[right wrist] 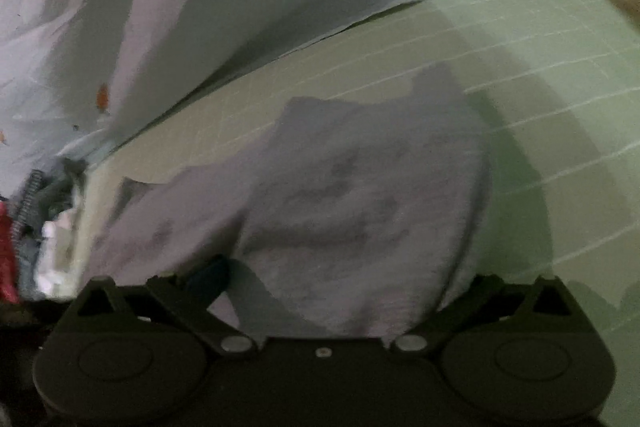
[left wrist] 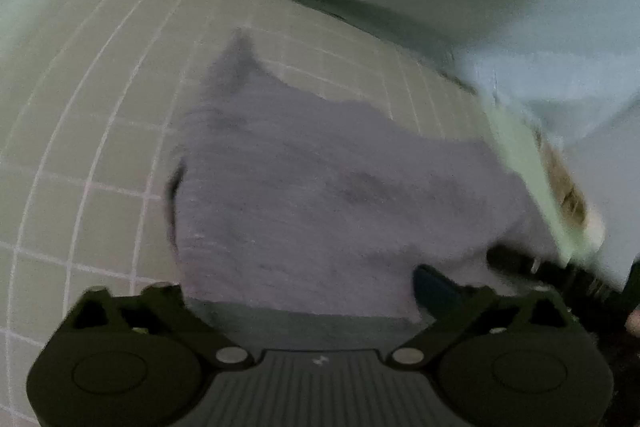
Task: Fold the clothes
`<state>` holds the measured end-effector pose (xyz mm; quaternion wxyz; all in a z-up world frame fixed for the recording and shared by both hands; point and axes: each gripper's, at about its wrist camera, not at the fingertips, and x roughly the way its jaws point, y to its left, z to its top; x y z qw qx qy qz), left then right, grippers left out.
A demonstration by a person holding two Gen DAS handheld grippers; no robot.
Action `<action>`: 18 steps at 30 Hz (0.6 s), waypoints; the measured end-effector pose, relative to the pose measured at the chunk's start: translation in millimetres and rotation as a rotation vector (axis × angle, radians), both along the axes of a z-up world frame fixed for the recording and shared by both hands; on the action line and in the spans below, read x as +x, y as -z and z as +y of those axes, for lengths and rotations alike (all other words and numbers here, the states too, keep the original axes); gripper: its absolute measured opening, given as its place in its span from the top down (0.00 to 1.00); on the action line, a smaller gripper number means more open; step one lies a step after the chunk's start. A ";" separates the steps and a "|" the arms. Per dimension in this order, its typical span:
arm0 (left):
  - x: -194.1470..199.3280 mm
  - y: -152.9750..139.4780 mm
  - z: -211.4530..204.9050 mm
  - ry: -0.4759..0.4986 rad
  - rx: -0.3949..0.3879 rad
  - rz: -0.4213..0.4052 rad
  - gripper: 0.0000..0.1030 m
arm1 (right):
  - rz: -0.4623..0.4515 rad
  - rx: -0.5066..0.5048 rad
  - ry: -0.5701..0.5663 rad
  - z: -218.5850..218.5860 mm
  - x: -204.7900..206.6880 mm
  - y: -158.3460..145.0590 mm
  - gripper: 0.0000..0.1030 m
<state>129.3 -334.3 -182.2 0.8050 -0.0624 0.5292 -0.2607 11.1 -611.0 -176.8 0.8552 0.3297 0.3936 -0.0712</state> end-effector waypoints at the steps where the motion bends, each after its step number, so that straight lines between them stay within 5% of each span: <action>1: -4.1 -2.4 -3.3 0.011 0.013 -0.010 0.34 | -0.011 0.041 0.004 2.1 -0.8 -0.1 0.41; 5: -23.9 -14.8 3.6 0.002 0.015 -0.031 0.54 | -0.076 0.056 0.019 28.7 -13.3 -14.2 0.51; 11: -68.8 -37.8 31.4 0.039 -0.023 -0.054 0.58 | -0.090 -0.015 -0.040 62.1 -45.5 -57.4 0.53; 18: -108.0 -61.2 32.7 0.149 -0.093 -0.060 0.58 | -0.082 -0.014 0.127 63.9 -116.8 -79.4 0.53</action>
